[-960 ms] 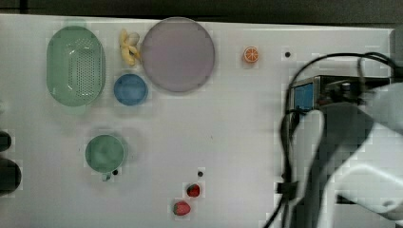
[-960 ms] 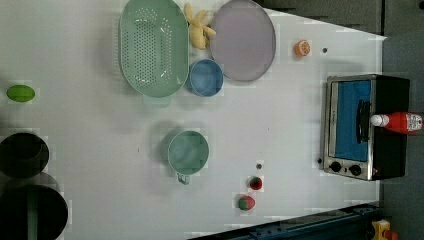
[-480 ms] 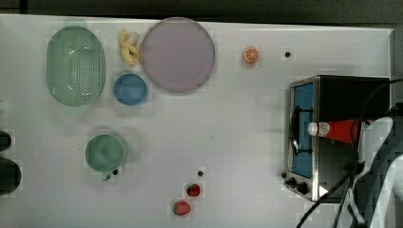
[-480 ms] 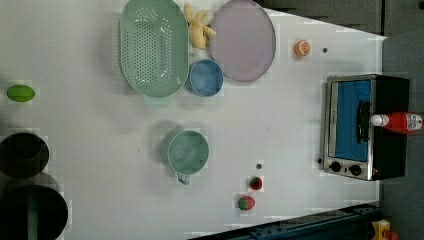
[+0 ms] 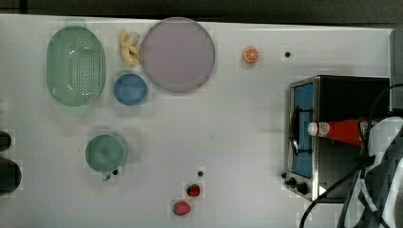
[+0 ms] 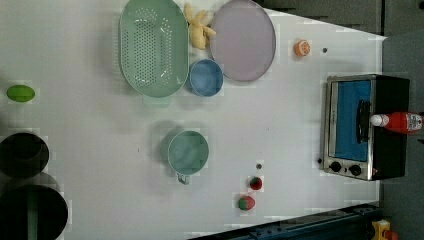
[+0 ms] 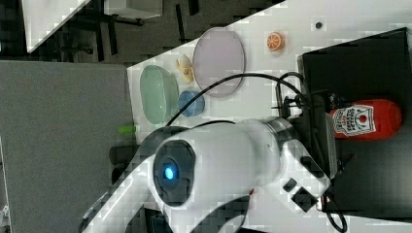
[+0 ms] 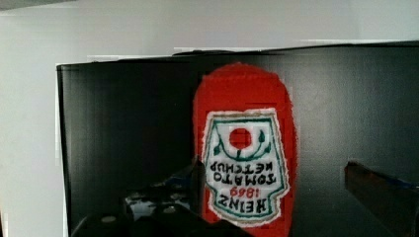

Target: Pick Ketchup from oven and place it on table.

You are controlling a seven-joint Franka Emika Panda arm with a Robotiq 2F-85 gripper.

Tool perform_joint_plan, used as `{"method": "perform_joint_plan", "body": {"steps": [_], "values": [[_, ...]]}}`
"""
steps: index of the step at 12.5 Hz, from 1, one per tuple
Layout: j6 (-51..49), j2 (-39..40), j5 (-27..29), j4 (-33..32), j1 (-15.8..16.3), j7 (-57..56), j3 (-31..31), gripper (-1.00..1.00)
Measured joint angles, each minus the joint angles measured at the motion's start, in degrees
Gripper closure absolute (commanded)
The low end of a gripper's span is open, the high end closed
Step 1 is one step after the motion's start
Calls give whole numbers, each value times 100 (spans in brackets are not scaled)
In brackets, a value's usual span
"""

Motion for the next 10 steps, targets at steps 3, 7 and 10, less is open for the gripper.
{"method": "perform_joint_plan", "body": {"steps": [3,7,10], "values": [[14,252,359,78,-56,0,25,-100],[229,639,415,50,30,-11,56,-27],[42,557,415,129,87,-12,34,-27]]}}
